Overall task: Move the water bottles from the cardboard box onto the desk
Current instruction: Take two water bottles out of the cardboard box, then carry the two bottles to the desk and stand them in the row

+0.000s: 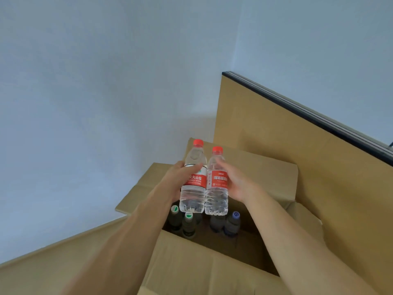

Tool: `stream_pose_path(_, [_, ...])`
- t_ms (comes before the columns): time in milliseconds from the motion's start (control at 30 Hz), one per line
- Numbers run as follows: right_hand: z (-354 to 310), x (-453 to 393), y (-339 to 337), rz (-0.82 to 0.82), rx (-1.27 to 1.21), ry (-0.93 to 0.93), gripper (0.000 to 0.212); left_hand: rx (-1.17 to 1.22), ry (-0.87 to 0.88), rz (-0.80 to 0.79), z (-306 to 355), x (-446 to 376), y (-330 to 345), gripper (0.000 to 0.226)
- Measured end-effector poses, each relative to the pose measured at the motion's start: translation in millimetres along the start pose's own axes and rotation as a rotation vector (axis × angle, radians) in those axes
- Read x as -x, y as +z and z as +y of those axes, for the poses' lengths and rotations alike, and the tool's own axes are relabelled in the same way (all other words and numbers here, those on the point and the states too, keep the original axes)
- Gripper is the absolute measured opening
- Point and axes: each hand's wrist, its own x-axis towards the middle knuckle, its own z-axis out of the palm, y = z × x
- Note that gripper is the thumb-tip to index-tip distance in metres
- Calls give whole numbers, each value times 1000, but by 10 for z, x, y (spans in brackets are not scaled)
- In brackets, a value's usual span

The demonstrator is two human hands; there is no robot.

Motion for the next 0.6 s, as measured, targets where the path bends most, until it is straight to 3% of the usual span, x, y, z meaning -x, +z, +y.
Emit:
stream_pose_path(167, [-69, -24, 78, -71, 85, 31, 60, 44, 63, 70, -13, 234, 16, 49])
stream_pose_path(367, [-32, 19, 477, -209, 246, 138, 47, 151, 71, 253, -99, 608, -208, 44])
stream_pose_path(600, [262, 203, 1222, -476, 309, 235, 57, 234, 115, 444, -235, 1304, -784, 40])
